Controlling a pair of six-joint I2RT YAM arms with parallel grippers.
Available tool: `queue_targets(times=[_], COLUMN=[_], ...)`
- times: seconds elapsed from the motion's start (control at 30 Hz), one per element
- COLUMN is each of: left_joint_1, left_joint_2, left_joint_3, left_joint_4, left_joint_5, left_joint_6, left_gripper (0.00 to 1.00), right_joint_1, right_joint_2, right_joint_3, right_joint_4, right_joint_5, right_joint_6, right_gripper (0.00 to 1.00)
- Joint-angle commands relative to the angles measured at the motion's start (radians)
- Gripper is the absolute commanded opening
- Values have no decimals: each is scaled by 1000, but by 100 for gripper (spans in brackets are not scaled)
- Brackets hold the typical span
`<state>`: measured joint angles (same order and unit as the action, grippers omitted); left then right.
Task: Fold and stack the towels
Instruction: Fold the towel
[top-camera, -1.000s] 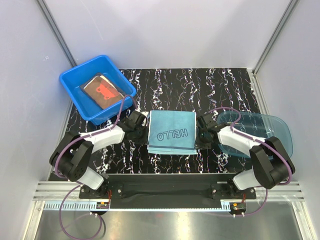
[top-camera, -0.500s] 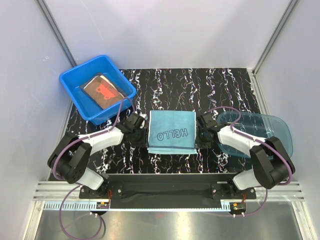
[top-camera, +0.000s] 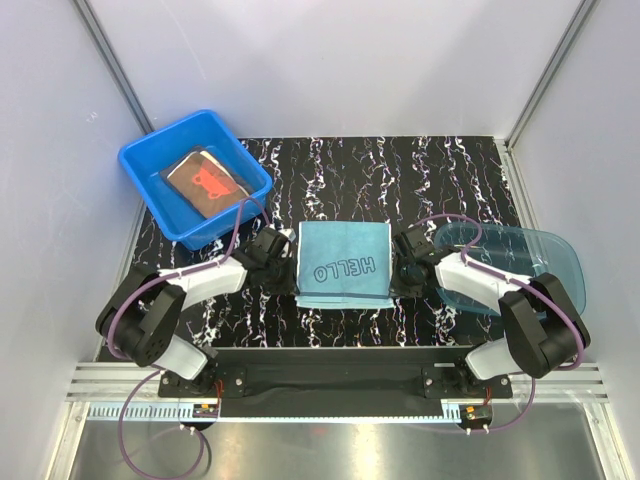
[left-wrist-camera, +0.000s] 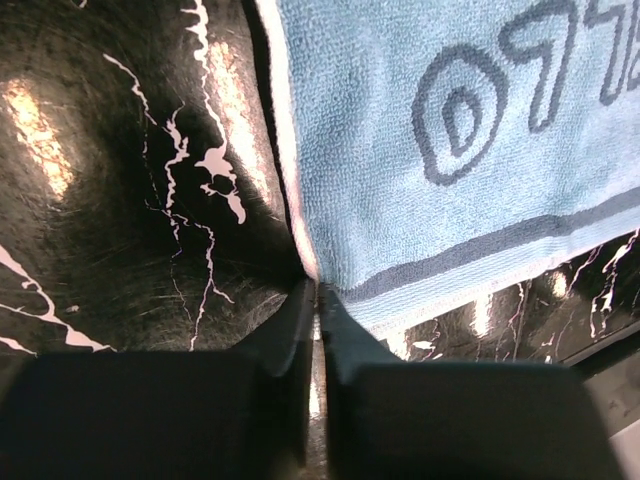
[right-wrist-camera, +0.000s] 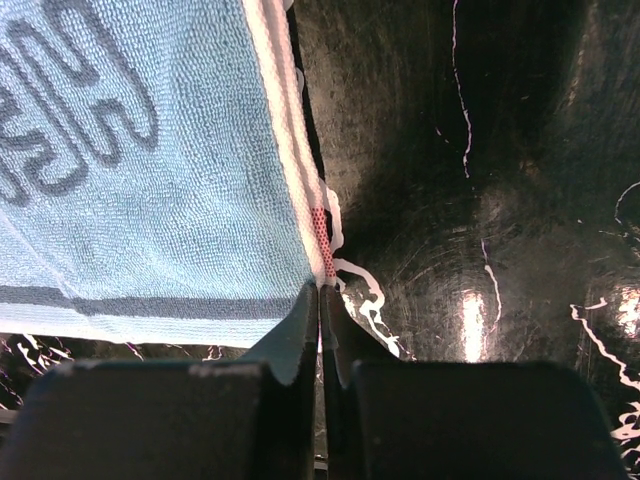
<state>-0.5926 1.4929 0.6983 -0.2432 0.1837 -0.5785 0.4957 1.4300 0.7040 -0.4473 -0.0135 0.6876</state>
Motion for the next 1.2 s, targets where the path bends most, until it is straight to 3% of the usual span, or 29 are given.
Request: queue_targets(times=[0.0,0.3,0.43,0.57,0.67,0.9,1.17], left_joint_1=[-3,-1,-6,-15,-19,-24,-32], left_joint_2=[6,-34,-42,-33,-26,-25,-106], left_joint_3=[-10,82,104,95,90,118,196], left_joint_4=[22,-80,-103,-91,-82,-108,-222], left_joint_5=[22,0,-7,0,3,-3,-17], left_joint_6=[-3,-6,-7,-12,-15,-9,-40], left_gripper=[0,0,0,0,0,0,0], right_joint_1=[9,9,9,9,9,9,9], right_joint_2=[-23,-57,-59,-43,-33,-34,-101], right_joint_3=[0,49,49,37,31,52,180], right_joint_4=[25,-36,-38,-14,2,-11,-181], right_joint_5=[15,27,38,15,15,15,26], right_joint_6=[13,-13,-14,-19,-25,-37,-109], right_gripper=[4,6,17,14,0,0,0])
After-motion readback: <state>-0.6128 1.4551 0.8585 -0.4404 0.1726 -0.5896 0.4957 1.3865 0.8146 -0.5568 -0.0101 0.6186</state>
